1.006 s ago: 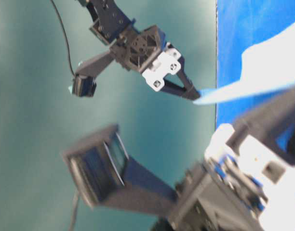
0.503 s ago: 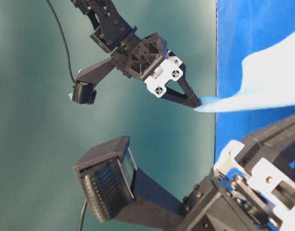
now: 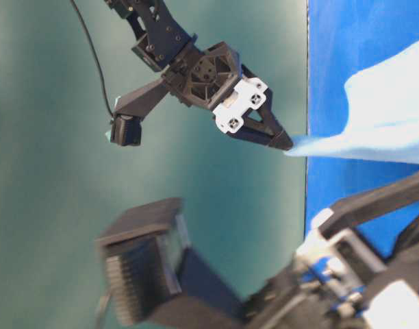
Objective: Fold the light blue towel.
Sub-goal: 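Lower the strip onto the table, open both grippers and withdraw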
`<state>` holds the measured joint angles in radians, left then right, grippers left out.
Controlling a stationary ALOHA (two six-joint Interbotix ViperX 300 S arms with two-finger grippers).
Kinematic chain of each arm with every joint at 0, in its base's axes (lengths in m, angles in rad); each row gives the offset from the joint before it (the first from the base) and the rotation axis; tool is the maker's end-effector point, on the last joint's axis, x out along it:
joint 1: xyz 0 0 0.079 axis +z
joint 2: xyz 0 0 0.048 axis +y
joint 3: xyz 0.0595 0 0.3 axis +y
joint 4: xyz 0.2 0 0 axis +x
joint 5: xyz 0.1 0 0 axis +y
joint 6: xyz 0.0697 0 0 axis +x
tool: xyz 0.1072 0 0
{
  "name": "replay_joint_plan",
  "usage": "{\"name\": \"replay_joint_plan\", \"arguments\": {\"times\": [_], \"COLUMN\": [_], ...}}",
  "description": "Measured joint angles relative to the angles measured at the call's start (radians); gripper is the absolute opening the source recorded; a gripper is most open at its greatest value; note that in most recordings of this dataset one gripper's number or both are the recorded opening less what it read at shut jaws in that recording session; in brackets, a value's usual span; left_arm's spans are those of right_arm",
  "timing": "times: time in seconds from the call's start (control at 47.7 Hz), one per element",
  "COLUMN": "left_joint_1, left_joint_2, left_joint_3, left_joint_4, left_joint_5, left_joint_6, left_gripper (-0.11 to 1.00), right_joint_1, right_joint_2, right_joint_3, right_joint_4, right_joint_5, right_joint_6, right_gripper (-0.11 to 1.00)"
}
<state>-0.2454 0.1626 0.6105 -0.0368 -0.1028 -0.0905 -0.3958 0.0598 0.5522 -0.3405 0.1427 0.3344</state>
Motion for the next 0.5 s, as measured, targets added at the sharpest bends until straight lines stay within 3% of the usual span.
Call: {"name": "replay_joint_plan", "arguments": {"times": [0.231,0.503], "left_joint_1": [0.000,0.000], "left_joint_2": [-0.137,-0.302], "left_joint_3": [0.029,0.127], "left_joint_4": [0.002,0.002], "left_joint_5": [0.187,0.221], "left_joint_6": [0.000,-0.006], "left_gripper": [0.95,0.95], "right_joint_1": [0.003,0.066], "right_joint_2": [-0.066,-0.236], "right_joint_3": [0.051,0.170], "right_joint_4": [0.000,0.008], "right_joint_5": [0.015,0.015], "right_joint_6": [0.005,0.020], "right_gripper": [0.62,0.62]}}
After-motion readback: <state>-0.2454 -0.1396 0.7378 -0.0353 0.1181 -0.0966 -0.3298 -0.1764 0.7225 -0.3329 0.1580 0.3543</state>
